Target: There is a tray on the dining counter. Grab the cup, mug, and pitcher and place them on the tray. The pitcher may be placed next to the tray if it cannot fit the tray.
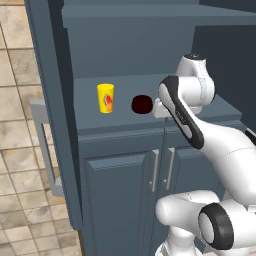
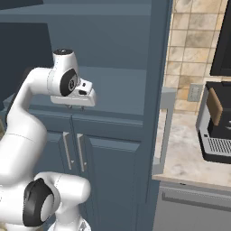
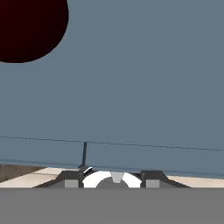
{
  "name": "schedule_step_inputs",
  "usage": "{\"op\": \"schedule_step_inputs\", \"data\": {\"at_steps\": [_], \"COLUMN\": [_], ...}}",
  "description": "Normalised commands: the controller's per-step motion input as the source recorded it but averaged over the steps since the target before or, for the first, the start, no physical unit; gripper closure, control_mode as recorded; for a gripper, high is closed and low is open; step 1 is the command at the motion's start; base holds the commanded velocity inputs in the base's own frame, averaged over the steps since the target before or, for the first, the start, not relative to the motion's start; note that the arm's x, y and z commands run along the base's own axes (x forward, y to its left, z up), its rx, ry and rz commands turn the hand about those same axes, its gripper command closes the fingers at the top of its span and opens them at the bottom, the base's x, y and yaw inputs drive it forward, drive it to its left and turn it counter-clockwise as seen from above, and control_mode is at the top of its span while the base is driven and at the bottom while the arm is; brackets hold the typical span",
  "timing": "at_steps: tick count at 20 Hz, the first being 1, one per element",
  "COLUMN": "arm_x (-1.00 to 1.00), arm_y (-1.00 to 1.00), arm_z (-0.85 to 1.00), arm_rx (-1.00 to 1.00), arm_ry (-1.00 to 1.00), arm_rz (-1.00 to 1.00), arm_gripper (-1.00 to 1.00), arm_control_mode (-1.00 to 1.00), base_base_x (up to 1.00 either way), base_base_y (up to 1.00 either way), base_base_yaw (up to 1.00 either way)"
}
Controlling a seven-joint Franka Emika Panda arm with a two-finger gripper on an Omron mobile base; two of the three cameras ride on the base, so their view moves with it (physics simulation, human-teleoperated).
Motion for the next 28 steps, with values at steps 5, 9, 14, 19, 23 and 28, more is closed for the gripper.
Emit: {"op": "schedule_step_inputs", "data": {"at_steps": [5,9,14,19,23,28], "arm_x": [0.00,0.00,0.00,0.00,0.00,0.00], "arm_y": [0.00,0.00,0.07,0.10,0.27,0.22], "arm_z": [0.00,0.00,0.02,0.07,0.12,0.19], "arm_rx": [0.00,0.00,0.00,0.00,0.00,0.00], "arm_ry": [0.02,0.01,-0.02,-0.07,-0.10,-0.07], "arm_rz": [0.00,0.00,0.00,0.00,0.00,0.00], "arm_gripper": [-1.00,-1.00,-1.00,-1.00,-1.00,-1.00], "arm_control_mode": [-1.00,-1.00,-1.00,-1.00,-1.00,-1.00], "base_base_x": [0.00,0.00,0.00,0.00,0.00,0.00], "base_base_y": [0.00,0.00,0.00,0.00,0.00,0.00], "base_base_yaw": [0.00,0.00,0.00,0.00,0.00,0.00]}}
